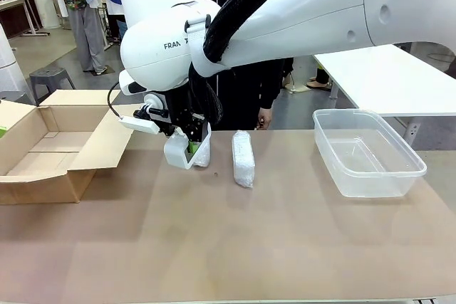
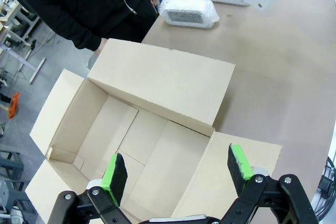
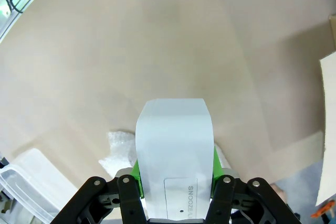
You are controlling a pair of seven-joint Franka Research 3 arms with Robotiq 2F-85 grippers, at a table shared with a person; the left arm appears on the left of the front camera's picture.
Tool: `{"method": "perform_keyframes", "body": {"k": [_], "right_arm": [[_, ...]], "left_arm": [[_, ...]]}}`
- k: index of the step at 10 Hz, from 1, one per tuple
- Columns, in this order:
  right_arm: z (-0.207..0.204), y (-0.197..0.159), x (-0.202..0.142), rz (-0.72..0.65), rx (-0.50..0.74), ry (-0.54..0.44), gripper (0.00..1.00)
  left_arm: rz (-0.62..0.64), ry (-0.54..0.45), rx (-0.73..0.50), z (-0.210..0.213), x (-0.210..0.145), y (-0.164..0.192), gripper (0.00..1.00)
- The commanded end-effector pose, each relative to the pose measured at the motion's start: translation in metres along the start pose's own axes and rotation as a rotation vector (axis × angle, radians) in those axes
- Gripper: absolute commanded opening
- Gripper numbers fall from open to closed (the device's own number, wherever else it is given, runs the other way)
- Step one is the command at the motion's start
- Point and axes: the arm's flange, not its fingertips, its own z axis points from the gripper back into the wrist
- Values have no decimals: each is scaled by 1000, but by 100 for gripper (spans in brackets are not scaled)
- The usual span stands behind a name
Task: Separate and place wrapped and unwrapped clocks.
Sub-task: If the picked Digital clock is wrapped, place it in the Package Box ; if not, place it in the Organizing box.
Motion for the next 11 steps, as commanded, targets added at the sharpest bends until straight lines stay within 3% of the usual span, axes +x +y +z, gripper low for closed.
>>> {"method": "perform_keyframes", "body": {"k": [1,3,4,8,11], "right_arm": [[2,0,0,0,-3,2,31],[2,0,0,0,-3,2,31],[0,0,0,0,0,0,51],[5,-2,-12,-242,-109,47,51],[1,7,-28,-450,-94,54,51]], "left_arm": [[-14,-19,-9,-1,-3,2,100],[-14,-19,-9,-1,-3,2,100],[-14,-19,-9,-1,-3,2,100],[-14,-19,-9,-1,-3,2,100],[-14,-19,-9,-1,-3,2,100]]}}
